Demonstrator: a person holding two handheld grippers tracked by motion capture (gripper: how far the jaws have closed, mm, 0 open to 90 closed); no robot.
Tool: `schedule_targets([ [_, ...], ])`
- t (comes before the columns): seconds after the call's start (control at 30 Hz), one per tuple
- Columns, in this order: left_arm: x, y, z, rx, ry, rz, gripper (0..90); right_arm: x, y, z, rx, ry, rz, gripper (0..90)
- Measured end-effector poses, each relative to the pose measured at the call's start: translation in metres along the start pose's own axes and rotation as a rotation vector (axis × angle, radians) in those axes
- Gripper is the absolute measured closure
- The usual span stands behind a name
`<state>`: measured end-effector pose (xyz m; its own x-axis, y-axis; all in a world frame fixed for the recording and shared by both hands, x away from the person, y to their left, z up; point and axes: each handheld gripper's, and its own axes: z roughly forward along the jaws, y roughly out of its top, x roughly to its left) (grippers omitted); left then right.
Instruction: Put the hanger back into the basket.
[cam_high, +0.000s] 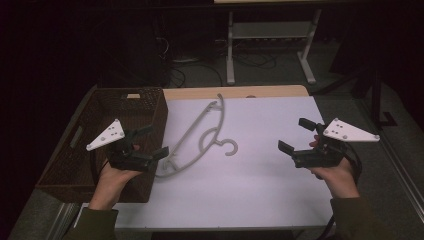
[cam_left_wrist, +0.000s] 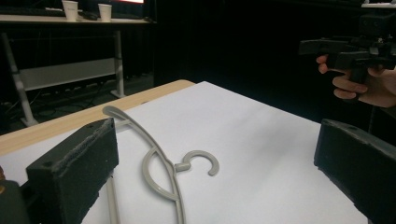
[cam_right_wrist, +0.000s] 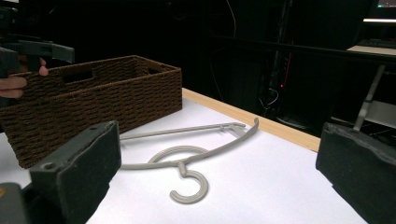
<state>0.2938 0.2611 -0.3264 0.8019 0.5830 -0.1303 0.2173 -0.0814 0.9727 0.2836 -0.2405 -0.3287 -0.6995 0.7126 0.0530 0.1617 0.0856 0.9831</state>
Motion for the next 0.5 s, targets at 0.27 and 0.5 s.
schedule_targets([
  [0.27, -0.010, 0.015, 0.015, 0.073, 0.012, 0.018, 0.0, -0.001, 0.000, 0.003, 0.023, 0.002, 0.005, 0.0],
  [0.5, -0.017, 0.025, 0.045, 0.137, 0.032, 0.033, 0.0, 0.000, 0.001, 0.005, 0.044, 0.000, 0.000, 0.0],
])
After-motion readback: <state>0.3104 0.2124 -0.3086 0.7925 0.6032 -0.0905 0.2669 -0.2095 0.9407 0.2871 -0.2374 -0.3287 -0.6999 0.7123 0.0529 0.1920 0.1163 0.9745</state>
